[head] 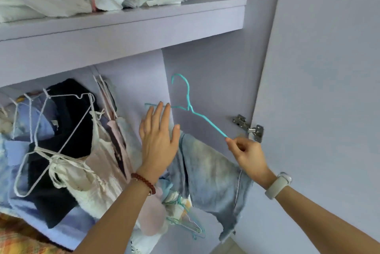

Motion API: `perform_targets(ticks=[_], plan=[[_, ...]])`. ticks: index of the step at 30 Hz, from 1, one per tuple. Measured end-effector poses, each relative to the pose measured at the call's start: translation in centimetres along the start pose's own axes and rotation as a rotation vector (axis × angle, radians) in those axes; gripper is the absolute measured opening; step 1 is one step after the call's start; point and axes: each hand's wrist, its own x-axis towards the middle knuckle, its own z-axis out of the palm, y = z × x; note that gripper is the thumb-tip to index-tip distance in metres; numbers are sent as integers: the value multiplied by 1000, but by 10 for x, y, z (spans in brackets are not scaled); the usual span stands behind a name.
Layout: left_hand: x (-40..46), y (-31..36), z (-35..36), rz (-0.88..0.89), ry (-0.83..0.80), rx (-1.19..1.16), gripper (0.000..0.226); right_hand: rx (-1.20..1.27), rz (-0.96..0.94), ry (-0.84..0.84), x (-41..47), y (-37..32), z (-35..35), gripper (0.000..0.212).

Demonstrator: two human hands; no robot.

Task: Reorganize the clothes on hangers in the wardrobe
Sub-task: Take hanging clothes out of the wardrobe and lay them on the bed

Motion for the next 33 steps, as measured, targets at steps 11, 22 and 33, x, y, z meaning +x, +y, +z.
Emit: perform_targets(ticks=[11, 22, 33], plan=[[-86, 116, 80, 226, -737, -544, 26, -464, 298, -18, -172, 38, -176, 32], [-217, 286, 49, 558, -912, -946, 26, -714, 350, 361, -360, -2, -255, 19], [-262, 442, 31, 886, -889, -1091, 33, -978, 330, 721, -429, -3, -333, 12]])
